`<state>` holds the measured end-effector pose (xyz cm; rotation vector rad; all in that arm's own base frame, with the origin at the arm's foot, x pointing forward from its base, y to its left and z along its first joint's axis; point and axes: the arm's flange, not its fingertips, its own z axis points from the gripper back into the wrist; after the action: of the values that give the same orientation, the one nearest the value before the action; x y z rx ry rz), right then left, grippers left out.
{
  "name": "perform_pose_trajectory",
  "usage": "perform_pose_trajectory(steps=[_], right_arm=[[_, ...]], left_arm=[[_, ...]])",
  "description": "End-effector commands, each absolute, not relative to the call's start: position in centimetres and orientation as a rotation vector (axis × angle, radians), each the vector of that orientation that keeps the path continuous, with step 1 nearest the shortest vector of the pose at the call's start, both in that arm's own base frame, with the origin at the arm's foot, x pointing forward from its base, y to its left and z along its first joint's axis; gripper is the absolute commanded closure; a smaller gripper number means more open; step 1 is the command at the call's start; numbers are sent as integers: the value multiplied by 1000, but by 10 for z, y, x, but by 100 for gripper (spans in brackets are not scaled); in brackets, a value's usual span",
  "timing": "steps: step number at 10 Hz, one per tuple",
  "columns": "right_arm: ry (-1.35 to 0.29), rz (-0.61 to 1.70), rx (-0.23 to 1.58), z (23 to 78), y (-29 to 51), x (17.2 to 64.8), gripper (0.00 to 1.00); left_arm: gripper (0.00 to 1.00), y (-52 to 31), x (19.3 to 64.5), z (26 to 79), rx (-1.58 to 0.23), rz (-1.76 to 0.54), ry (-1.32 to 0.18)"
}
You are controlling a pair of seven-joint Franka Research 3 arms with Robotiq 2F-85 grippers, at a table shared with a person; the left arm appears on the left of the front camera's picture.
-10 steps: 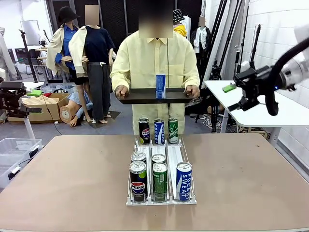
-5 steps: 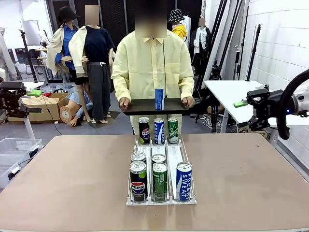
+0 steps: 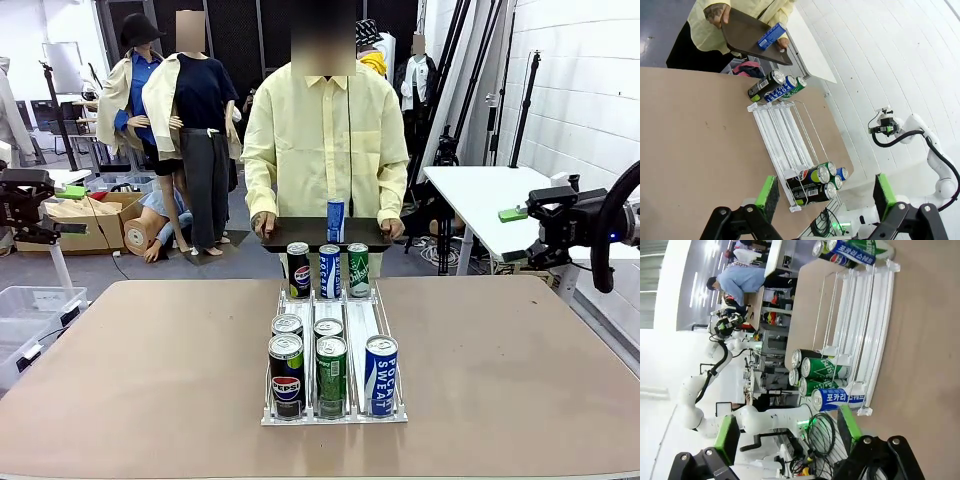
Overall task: Retrieve and hand over the desired beverage to the person.
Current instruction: Pick up another can of the same type that the person held from the Automatic Can Dispenser.
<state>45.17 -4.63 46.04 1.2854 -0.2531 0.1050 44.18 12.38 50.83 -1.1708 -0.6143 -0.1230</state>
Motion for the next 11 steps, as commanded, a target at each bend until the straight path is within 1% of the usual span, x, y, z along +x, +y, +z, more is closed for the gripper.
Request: perform_pose_trajectory(steps=[1,5,6,7,11], right_arm=[[-333,143,1277,467,-45,454,0],[-311,186,1250,477,-41,463,0],[-286,160,1227,477,-41,466,0],[-303,167,1264,478,-44,459,0],[-303,167,1264,478,-44,459,0]], left_arm=[[0,124,441,510,-1175,-123,-620],[0,124,441,510,-1175,-123,-620],[0,124,441,510,-1175,-123,-620],[0,124,441,510,-1175,-123,-620],[0,124,441,510,-1175,-123,-620]])
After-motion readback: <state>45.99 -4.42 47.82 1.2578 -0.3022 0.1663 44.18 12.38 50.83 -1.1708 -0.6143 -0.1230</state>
